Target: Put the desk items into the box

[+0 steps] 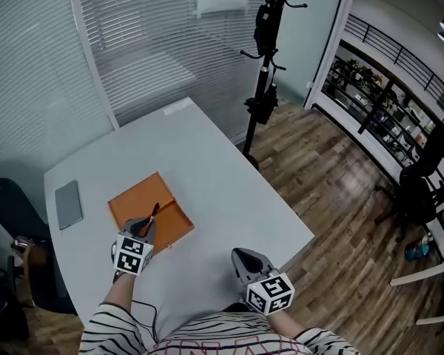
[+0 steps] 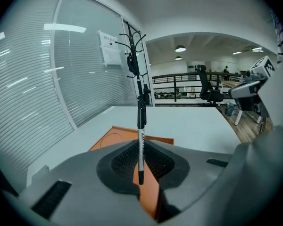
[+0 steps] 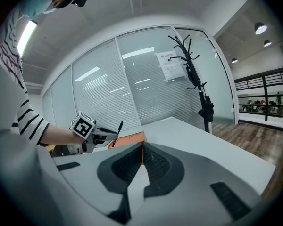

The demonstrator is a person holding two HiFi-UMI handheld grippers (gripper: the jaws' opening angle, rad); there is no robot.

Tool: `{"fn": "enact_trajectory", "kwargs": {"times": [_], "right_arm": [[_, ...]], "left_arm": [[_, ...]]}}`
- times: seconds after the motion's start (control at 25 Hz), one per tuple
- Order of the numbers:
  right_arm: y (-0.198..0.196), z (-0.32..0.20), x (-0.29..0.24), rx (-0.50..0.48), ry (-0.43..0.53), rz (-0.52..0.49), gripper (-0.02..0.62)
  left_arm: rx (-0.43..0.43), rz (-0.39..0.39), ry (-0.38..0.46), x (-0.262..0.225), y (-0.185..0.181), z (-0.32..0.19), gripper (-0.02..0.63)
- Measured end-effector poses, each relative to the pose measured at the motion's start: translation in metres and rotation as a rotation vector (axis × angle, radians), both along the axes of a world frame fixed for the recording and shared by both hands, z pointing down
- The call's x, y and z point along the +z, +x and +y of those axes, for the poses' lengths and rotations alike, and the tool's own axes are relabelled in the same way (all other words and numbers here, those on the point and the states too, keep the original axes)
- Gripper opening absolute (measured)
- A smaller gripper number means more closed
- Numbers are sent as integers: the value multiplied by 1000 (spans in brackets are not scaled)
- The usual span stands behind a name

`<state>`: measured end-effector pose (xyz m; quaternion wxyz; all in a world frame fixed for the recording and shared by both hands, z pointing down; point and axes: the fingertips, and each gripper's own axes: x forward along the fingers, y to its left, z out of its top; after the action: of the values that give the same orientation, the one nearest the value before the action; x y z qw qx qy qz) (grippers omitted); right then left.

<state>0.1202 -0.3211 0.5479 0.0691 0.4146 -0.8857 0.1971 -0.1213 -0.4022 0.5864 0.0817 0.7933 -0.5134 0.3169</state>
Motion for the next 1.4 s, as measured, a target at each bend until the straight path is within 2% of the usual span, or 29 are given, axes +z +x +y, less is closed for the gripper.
{"fn": "enact_trajectory", "kwargs": {"times": [0.16, 0.6, 0.8, 1.12, 1.4], "right_arm": [[4, -1, 9, 17, -17, 1, 26], [3, -6, 17, 39, -42, -7, 26], [4, -9, 21, 49, -54, 2, 26], [7, -14, 32, 58, -83, 8, 26], [2, -23, 35, 45, -87, 6, 26]], "left_arm": [[17, -20, -50, 22, 3, -12, 54], [17, -36, -286, 94, 4, -25, 54], [25, -58, -368, 117, 4, -29, 54], [47, -134, -453, 140, 4, -46, 54], [41, -142, -524, 156, 5, -44, 54]]}}
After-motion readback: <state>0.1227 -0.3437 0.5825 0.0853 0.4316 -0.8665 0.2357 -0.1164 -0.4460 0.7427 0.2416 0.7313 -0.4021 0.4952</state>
